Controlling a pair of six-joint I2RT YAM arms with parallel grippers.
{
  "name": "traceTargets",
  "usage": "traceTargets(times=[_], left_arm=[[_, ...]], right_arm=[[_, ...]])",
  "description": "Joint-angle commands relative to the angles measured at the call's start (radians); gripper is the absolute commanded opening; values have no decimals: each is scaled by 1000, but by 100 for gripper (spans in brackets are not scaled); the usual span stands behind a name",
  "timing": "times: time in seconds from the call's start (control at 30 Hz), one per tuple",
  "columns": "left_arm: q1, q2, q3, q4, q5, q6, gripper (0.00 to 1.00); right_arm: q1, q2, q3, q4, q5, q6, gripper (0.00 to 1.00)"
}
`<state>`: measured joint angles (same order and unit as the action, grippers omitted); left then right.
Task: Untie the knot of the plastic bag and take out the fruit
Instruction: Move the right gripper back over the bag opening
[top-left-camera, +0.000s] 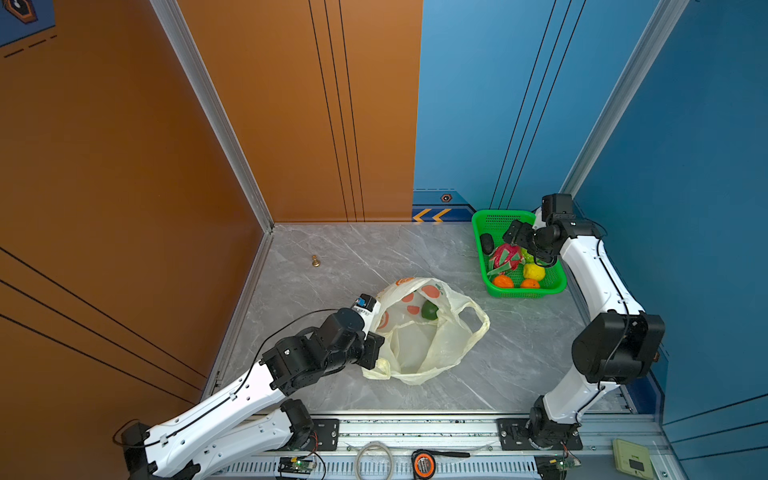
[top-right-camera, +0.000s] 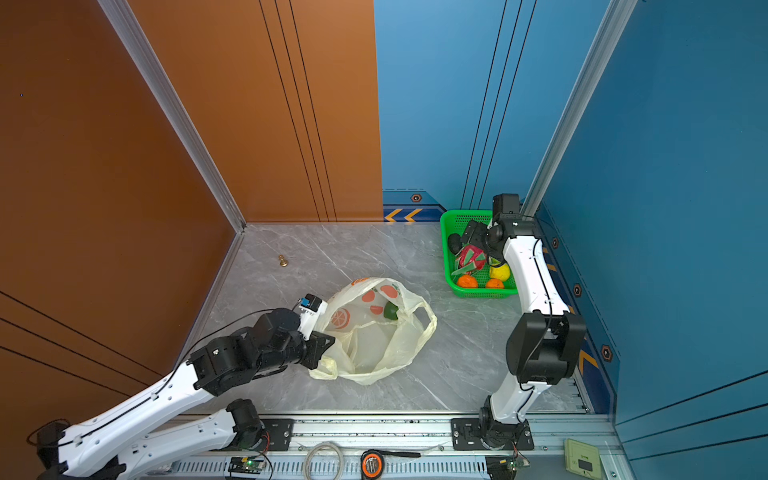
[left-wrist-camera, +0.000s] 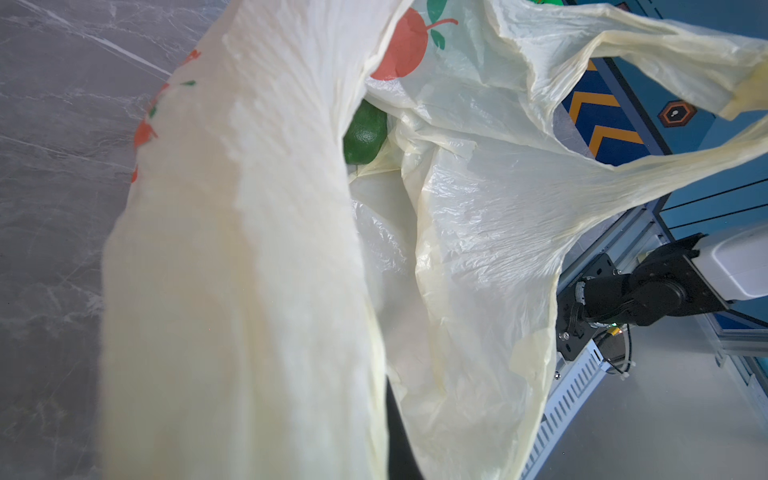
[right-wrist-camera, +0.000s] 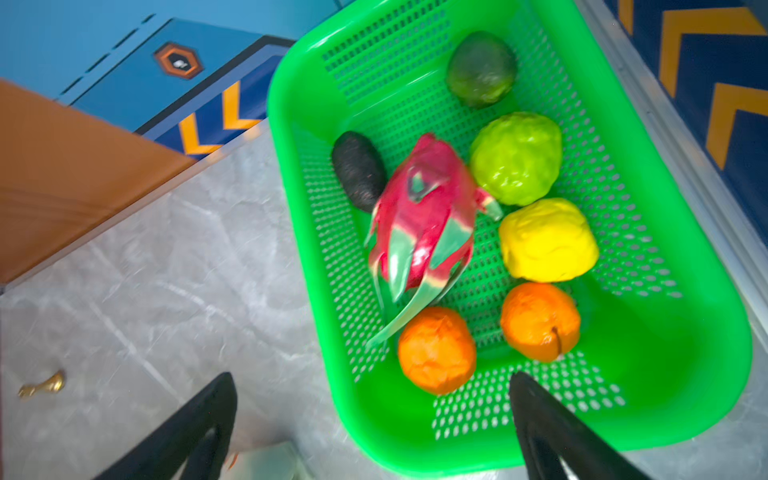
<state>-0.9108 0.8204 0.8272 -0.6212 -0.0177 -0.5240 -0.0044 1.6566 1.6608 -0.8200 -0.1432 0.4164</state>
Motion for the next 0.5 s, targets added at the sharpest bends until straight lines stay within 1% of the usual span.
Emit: traceTargets(times=[0.0,0.2,0.33,0.47], left_arm=[[-12,-26,23,15,4,24,0],[-22,-34,12,27,9,28,0],[-25,-26,9,45,20,35,0],[-25,-21,11,57,22,35,0]], right_arm=[[99,-93,-41,-118,-47,12,100],[325,-230,-67,-183,-40,97,100],[482,-274,-68,-208,-10,157,100],[638,-303,-80,-215,43,224,99]])
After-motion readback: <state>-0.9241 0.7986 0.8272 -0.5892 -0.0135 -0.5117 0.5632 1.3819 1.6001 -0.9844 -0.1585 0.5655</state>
